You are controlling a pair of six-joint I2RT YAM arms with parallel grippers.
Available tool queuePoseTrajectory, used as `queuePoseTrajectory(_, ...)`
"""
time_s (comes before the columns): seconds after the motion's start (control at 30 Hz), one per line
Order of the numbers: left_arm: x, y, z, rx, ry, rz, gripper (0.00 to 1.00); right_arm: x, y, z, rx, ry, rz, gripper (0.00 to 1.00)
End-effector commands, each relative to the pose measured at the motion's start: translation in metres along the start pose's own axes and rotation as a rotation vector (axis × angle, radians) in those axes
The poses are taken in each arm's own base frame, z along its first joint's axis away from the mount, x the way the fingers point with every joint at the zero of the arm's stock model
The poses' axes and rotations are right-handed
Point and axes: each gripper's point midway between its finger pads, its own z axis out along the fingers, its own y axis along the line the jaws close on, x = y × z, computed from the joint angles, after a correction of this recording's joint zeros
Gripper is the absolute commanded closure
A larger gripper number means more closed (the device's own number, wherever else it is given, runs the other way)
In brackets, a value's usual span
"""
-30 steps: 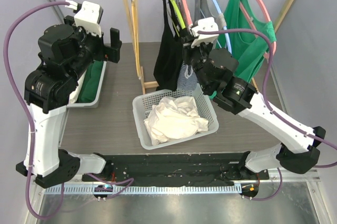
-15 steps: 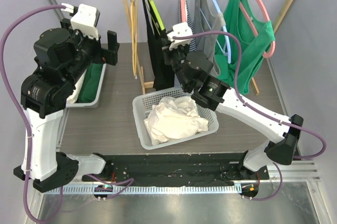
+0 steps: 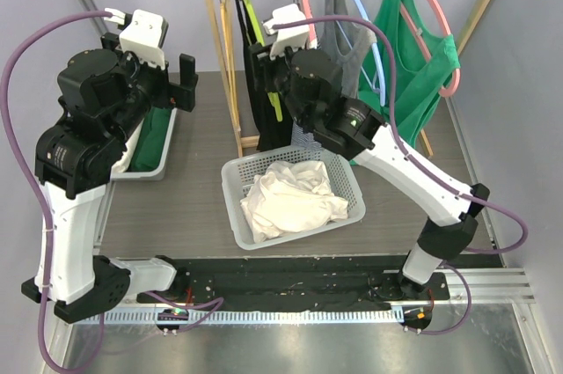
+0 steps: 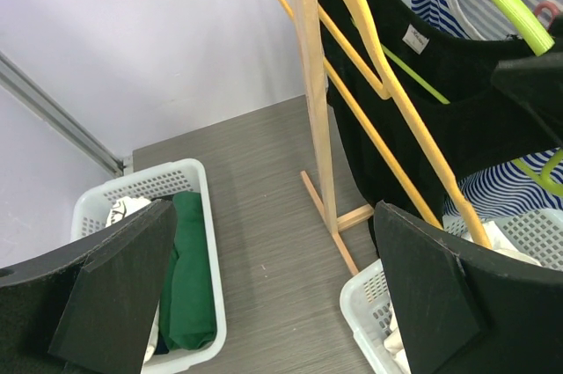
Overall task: Remove the tank top from the hanger
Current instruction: Pick up the hanger from the clothesline.
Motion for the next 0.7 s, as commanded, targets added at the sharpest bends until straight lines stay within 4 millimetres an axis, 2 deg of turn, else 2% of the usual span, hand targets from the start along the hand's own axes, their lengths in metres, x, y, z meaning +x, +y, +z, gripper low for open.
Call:
queuePoseTrajectory(0.0,-0.01,0.004,-0.006,-0.008,-0.038,-0.008,0.0,-0.003,0.002,-0.001,0.004,0.092,0.006,0.44)
queuePoseTrajectory(0.03,-0.01,0.004,-0.006,-0.01,-0.039,-0.009,0.0,-0.016,0.0,-0.002,0.008,0.073,0.029,0.45)
queuePoseTrajectory(0.1,-0.01,0.004,-0.008,-0.01,-0.041,-0.009,0.0,-0.006,0.002,0.003,0.01,0.115,0.015,0.54)
queuePoseTrajectory(0.13,-0.01,0.004,-0.007,-0.01,-0.039,-0.007,0.0,-0.014,0.001,0.002,0.01,0.102,0.032,0.57)
queuePoseTrajectory(0.17,-0.01,0.005,-0.008,-0.012,-0.041,-0.006,0.0,-0.01,0.0,0.001,0.011,0.119,0.023,0.6)
queuePoseTrajectory(0.43,-0.013,0.005,-0.007,-0.011,-0.045,-0.004,0.0,-0.006,-0.01,-0.004,0.033,0.166,0.022,0.61)
queuePoseTrajectory(0.5,-0.014,0.004,-0.008,-0.005,-0.049,-0.006,0.0,-0.005,-0.012,-0.005,0.037,0.173,0.023,0.66)
queuePoseTrajectory(0.53,-0.014,0.003,-0.006,-0.002,-0.047,-0.007,0.0,-0.005,-0.012,-0.005,0.037,0.172,0.027,0.69)
queuePoseTrajectory(0.57,-0.015,0.003,-0.007,-0.001,-0.05,-0.009,0.0,-0.006,-0.013,-0.005,0.04,0.171,0.031,0.79)
queuePoseTrajectory(0.63,-0.014,0.003,-0.006,-0.002,-0.045,-0.008,0.0,-0.005,-0.013,-0.003,0.035,0.167,0.031,0.93)
queuePoseTrajectory(0.67,-0.014,0.003,-0.007,-0.002,-0.047,-0.008,0.0,-0.015,-0.013,-0.005,0.03,0.137,0.049,0.99)
